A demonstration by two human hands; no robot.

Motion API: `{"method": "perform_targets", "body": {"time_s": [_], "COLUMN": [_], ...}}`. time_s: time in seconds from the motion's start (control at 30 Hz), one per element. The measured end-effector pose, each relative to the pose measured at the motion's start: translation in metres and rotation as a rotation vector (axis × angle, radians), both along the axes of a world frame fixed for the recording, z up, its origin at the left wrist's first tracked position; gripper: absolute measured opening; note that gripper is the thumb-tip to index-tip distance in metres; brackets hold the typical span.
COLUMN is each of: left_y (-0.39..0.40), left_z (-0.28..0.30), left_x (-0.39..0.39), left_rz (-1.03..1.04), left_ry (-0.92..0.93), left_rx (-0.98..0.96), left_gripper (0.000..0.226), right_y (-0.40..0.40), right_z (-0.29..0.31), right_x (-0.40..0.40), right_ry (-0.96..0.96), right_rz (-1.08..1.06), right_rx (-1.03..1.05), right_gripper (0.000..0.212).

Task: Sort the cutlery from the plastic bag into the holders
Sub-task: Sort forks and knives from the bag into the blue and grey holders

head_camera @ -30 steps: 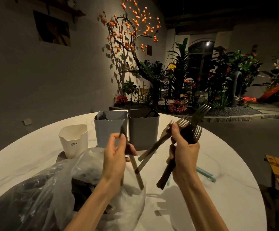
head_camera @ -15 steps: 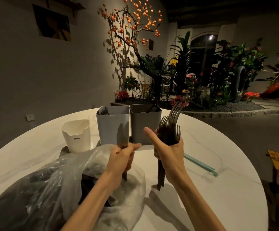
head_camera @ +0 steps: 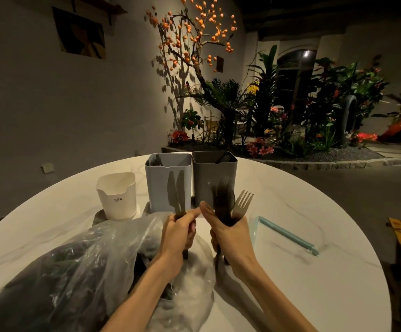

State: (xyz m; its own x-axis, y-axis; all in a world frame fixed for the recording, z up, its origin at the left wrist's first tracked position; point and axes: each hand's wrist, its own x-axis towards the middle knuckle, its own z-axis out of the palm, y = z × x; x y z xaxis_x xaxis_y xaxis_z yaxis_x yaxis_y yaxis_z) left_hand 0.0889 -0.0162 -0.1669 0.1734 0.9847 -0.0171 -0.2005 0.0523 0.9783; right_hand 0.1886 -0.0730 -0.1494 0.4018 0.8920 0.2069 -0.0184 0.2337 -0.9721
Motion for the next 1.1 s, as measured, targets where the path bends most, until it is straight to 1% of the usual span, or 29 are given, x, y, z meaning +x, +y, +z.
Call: {"method": "perform_targets", "body": {"time_s": [0.1, 0.2, 0.23, 0.33, 0.4, 0.47, 0.5, 0.53, 0.57, 0.6, 0.67, 0.73, 0.77, 0.83, 0.93, 1.03, 1.1], "left_y": [0.002, 0.004, 0.005, 0.009, 0.012, 0.012, 0.012, 0.013, 0.014, 0.013, 0.008, -0.001, -0.003, -0.002, 0.008, 0.025, 0.048], "left_z": [0.002, 0.002, 0.003, 0.007, 0.007, 0.002, -0.001, -0.004, -0.006, -0.008, -0.007, -0.002, 0.005, 0.027, 0.083, 0.128, 0.146], "left_x": [-0.002, -0.004, -0.005, -0.007, -0.007, -0.007, -0.006, -0.005, -0.004, -0.003, -0.001, 0.0, 0.0, -0.002, -0.009, -0.024, -0.037], "left_rz": [-0.007, 0.015, 0.02, 0.044, 0.041, 0.064, 0.075, 0.087, 0.106, 0.122, 0.127, 0.146, 0.153, 0.149, 0.109, 0.104, 0.127], "left_ry": [-0.046, -0.106, -0.132, -0.177, -0.154, -0.077, -0.042, -0.011, 0.021, 0.049, 0.086, 0.101, 0.077, -0.001, -0.097, -0.079, -0.056], "left_rx": [0.002, 0.035, 0.052, 0.087, 0.094, 0.064, 0.036, 0.008, -0.016, -0.018, 0.015, 0.021, 0.015, 0.031, 0.134, 0.254, 0.266], "left_gripper": [0.045, 0.037, 0.035, 0.035, 0.03, 0.03, 0.034, 0.039, 0.043, 0.042, 0.032, 0.027, 0.026, 0.026, 0.03, 0.031, 0.029], "right_y": [0.002, 0.001, 0.001, 0.003, 0.004, 0.0, -0.002, -0.002, -0.001, 0.001, 0.009, 0.01, 0.01, 0.014, 0.035, 0.069, 0.104], "right_z": [-0.002, -0.006, -0.004, 0.009, 0.013, 0.01, 0.005, 0.001, -0.001, -0.004, -0.007, 0.002, 0.009, 0.033, 0.084, 0.132, 0.155], "right_x": [-0.001, -0.006, -0.007, -0.001, 0.005, 0.001, -0.002, -0.006, -0.01, -0.011, -0.006, 0.0, 0.003, 0.008, 0.015, 0.012, 0.004], "right_ry": [0.045, 0.141, 0.145, 0.035, 0.016, -0.021, 0.0, 0.078, 0.172, 0.21, 0.124, 0.035, 0.003, -0.02, 0.067, 0.004, -0.014], "right_rz": [-0.064, -0.002, 0.016, 0.032, 0.049, 0.114, 0.138, 0.149, 0.134, 0.073, -0.092, -0.166, -0.159, -0.077, 0.083, 0.161, 0.141], "right_rx": [0.01, -0.096, -0.083, 0.078, 0.138, 0.127, 0.089, 0.034, -0.026, -0.063, -0.054, -0.019, -0.009, 0.028, 0.11, 0.144, 0.114], "right_gripper": [0.049, 0.049, 0.046, 0.036, 0.03, 0.026, 0.024, 0.022, 0.022, 0.025, 0.038, 0.047, 0.049, 0.051, 0.04, 0.04, 0.049]}}
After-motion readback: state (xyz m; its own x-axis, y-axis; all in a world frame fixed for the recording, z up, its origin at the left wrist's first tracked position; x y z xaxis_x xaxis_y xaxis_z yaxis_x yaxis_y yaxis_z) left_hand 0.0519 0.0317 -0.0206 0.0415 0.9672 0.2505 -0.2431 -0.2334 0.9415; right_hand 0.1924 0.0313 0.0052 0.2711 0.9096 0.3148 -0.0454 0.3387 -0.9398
